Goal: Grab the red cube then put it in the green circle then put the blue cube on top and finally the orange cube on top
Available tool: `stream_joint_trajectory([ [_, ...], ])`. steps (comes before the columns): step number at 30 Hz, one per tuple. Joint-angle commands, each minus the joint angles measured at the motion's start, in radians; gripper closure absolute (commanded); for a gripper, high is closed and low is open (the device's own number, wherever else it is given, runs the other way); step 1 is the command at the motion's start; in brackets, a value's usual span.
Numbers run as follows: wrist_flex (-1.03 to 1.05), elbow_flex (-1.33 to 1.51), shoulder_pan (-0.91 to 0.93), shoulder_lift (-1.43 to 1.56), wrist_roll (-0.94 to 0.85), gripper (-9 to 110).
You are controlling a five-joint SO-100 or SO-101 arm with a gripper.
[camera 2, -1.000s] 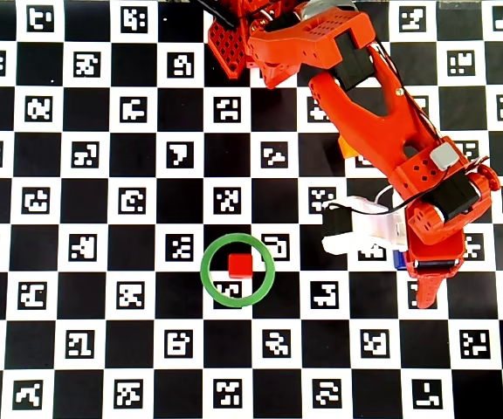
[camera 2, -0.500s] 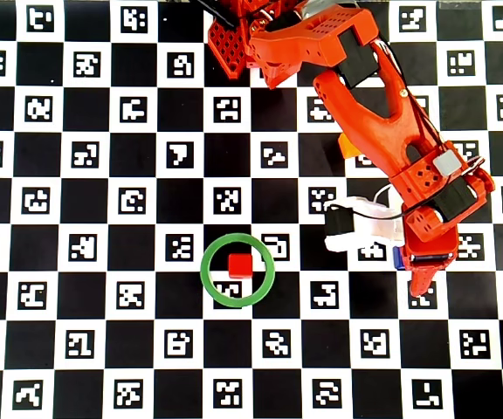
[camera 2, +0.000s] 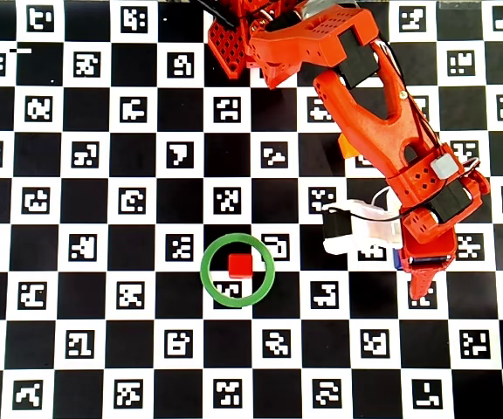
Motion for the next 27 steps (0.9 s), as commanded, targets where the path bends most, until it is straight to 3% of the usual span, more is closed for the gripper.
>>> stream_joint_trajectory([
  [1,-0.012,-0.009,-0.011,0.040,0.005,59],
  [22,-0.038,0.017,-0.011,0.014,-0.008,63],
  [27,-0.037,0.009,-0.009,0.011,-0.015,73],
])
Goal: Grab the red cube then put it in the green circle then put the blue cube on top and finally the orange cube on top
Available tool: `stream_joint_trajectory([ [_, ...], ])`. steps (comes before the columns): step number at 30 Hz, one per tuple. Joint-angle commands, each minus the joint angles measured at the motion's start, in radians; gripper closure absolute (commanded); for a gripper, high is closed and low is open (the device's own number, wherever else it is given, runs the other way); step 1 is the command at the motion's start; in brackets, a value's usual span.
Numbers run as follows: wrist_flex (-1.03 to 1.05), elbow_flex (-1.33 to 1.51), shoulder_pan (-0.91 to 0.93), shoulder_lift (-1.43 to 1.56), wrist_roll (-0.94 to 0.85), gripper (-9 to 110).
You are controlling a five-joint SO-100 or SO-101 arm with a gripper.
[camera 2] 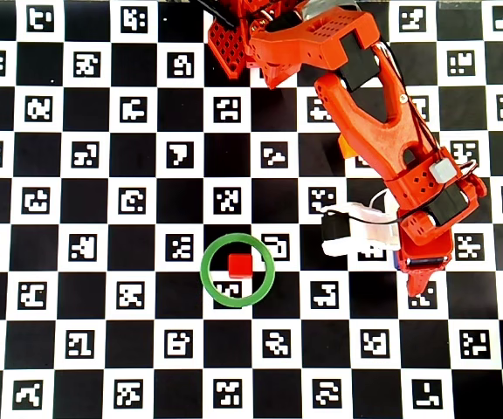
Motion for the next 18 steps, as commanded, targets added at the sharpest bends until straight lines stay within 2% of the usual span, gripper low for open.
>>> stream_joint_trajectory([
  [1,-0.005,-0.021,-0.009,0.035,-0.011,75],
  [10,-0.003,-0.028,-0.005,0.035,-0.018,90],
  [18,0.035,-0.060,0.002,0.077,-0.052,91],
])
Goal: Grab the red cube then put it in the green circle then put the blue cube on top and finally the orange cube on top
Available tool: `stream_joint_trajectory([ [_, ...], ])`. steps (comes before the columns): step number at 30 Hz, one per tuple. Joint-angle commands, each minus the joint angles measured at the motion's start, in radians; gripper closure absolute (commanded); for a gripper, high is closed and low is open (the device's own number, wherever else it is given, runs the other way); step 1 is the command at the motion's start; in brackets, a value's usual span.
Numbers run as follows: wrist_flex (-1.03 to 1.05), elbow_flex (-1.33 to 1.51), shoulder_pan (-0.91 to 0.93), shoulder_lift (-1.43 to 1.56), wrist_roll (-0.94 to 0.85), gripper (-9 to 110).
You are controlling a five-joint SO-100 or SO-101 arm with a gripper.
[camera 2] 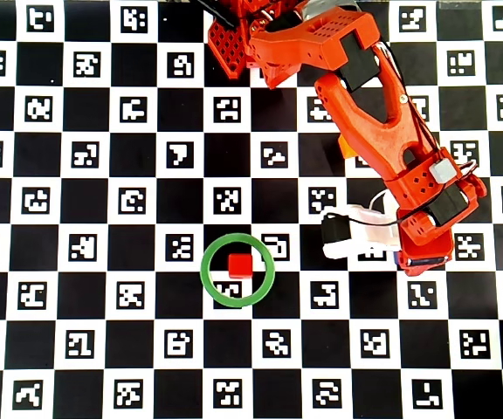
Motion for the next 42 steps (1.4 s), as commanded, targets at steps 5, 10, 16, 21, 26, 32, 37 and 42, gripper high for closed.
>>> stream_joint_trajectory([
  [5,0.069,-0.067,0.005,0.176,-0.044,92],
  [10,0.123,-0.057,0.020,0.282,-0.155,92],
  [16,0.213,-0.054,0.086,0.359,-0.281,94],
  [21,0.282,-0.054,0.176,0.416,-0.342,94],
  [26,0.333,-0.052,0.267,0.476,-0.402,93],
  [32,0.382,-0.074,0.393,0.526,-0.465,93],
  [37,0.425,-0.103,0.495,0.538,-0.508,92],
  [42,0.440,-0.118,0.588,0.537,-0.525,92],
])
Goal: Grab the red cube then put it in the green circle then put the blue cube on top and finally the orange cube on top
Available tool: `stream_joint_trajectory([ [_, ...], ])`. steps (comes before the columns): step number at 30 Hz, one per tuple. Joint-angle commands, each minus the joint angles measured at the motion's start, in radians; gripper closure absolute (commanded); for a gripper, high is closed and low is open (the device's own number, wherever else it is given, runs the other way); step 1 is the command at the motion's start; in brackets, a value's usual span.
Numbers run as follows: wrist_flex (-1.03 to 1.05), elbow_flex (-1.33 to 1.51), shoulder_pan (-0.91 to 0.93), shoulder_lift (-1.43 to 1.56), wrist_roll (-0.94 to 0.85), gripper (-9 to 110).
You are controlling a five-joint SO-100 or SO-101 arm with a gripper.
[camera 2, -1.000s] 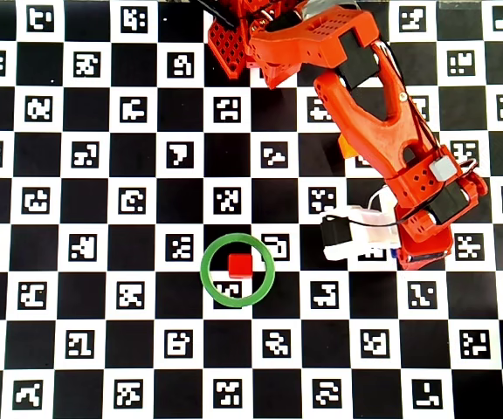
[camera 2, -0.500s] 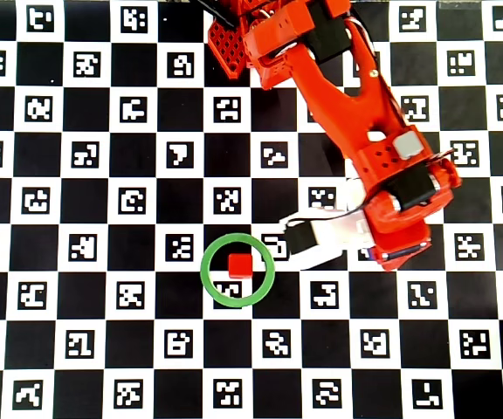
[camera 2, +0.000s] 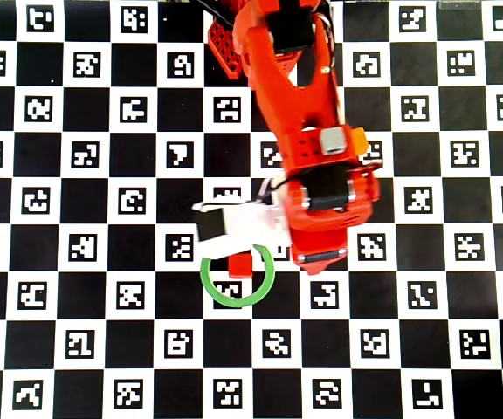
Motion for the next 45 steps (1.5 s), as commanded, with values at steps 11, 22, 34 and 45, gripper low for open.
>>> stream_joint_trajectory([
  [11,-0.049,-0.021,0.176,0.098,0.026,92],
  [22,-0.175,0.127,0.181,0.106,0.061,92],
  [34,-0.305,0.265,0.175,0.110,0.041,92],
  [45,-0.410,0.362,0.181,0.103,0.025,92],
])
